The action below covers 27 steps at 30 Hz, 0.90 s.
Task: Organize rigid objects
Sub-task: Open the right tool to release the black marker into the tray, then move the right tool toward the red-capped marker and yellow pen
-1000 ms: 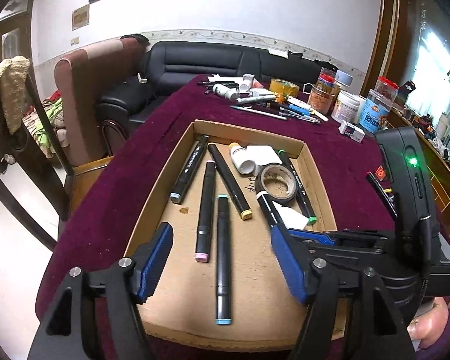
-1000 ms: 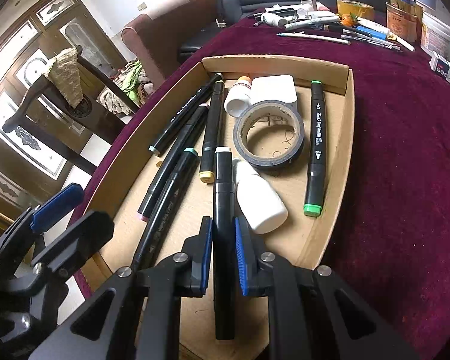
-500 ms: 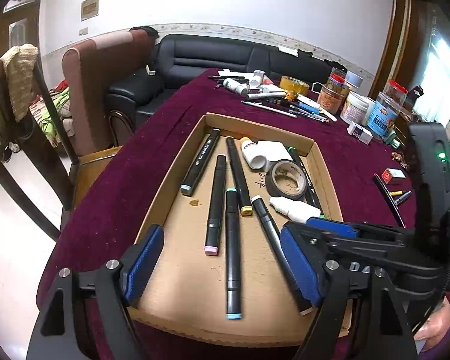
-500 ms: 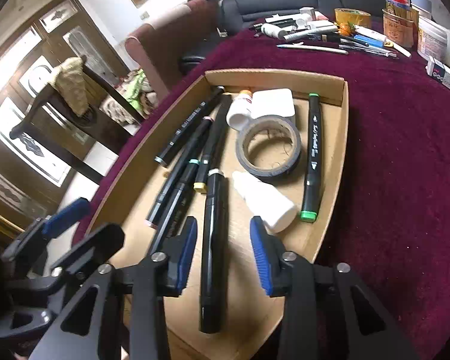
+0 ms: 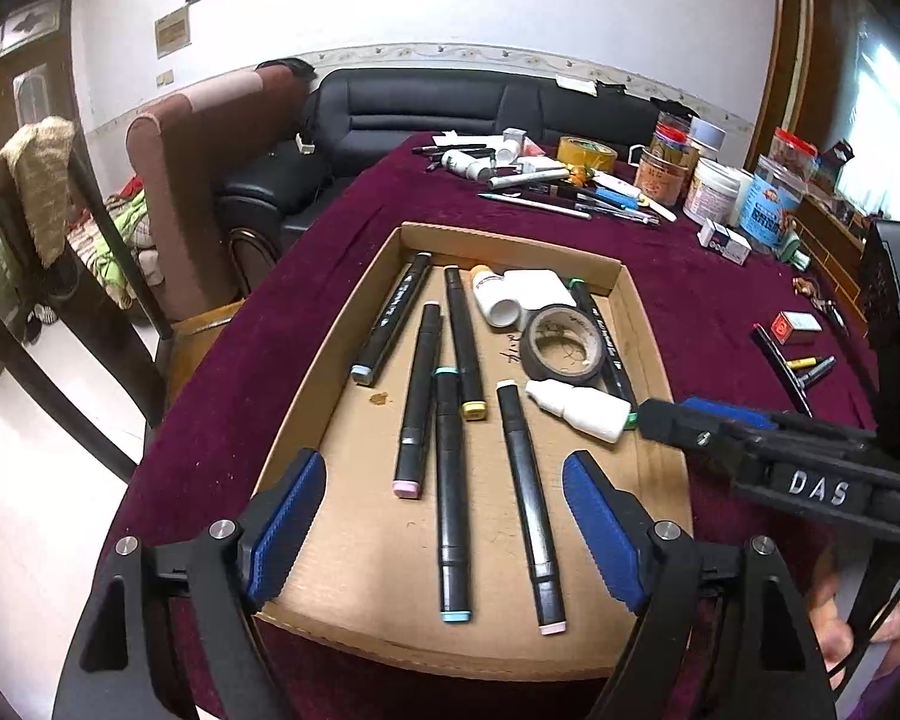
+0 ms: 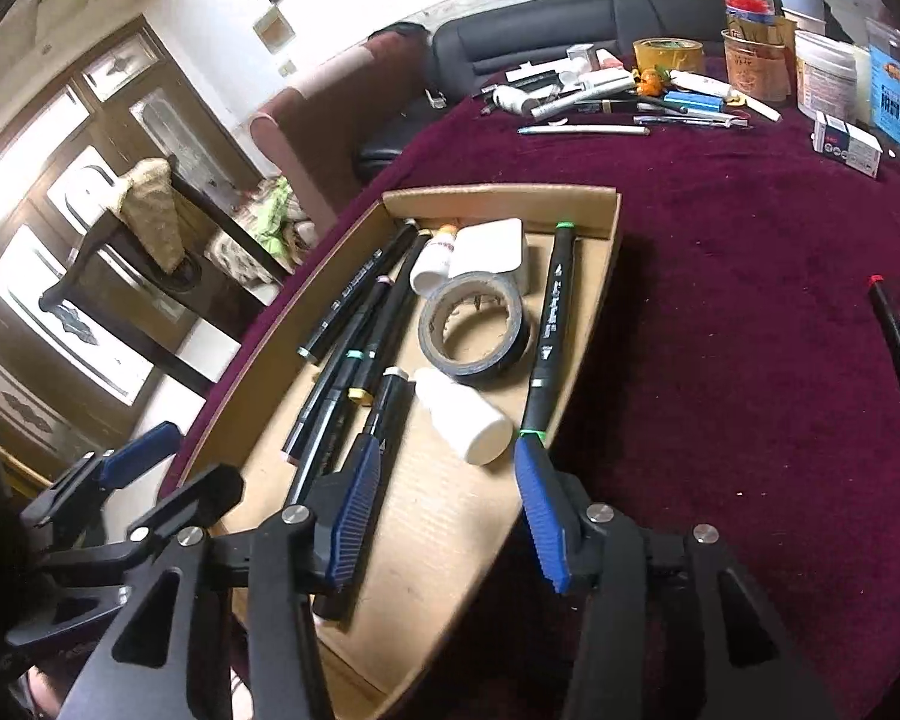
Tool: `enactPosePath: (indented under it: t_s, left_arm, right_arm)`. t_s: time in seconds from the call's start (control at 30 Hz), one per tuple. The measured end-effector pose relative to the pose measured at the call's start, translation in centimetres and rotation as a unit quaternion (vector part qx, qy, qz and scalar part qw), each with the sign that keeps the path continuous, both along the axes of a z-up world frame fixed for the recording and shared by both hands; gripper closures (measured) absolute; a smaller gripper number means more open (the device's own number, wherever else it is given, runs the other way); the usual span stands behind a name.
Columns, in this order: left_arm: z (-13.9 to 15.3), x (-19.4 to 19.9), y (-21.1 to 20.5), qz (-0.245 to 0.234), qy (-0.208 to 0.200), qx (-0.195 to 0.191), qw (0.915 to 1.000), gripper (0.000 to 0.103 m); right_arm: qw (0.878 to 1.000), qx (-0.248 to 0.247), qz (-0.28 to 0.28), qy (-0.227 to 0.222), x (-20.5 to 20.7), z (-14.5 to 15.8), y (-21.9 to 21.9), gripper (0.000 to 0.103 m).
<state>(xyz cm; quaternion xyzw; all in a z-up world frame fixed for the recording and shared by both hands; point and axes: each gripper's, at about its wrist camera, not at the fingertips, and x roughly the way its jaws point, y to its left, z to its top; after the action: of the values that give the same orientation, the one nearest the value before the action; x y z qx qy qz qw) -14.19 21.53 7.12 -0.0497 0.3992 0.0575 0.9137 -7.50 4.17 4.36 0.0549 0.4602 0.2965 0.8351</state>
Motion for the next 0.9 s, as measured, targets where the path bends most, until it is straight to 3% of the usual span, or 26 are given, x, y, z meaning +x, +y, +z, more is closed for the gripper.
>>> enactPosePath:
  t_s: [0.1, 0.33, 0.47, 0.63, 0.9]
  left_arm:
    - [0.3, 0.1, -1.0, -0.005, -0.002, 0.012, 0.9999, 0.009]
    - [1.2, 0.6, -4.5, -0.032, -0.008, 0.034, 0.9989, 0.009]
    - [2.2, 0.5, -6.8, -0.056, -0.034, 0.038, 0.9971, 0.009]
    - [2.7, 0.7, -9.0, -0.089, -0.044, 0.027, 0.9947, 0.008]
    - [1.7, 1.2, -12.9, -0.149, -0.027, 0.017, 0.9883, 0.008]
  right_arm:
    - [1.000, 0.003, -0.022, -0.012, 0.1, 0.4, -2.4, 0.049]
    - [0.996, 0.020, -0.085, -0.028, 0.9, 1.6, -10.0, 0.049]
    - [0.990, 0.022, -0.140, -0.029, 1.7, 1.3, -15.2, 0.048]
    - [0.974, 0.035, -0.223, -0.024, 2.4, 0.9, -22.7, 0.049]
    - [0.944, 0.045, -0.325, -0.030, 2.8, 1.6, -31.7, 0.049]
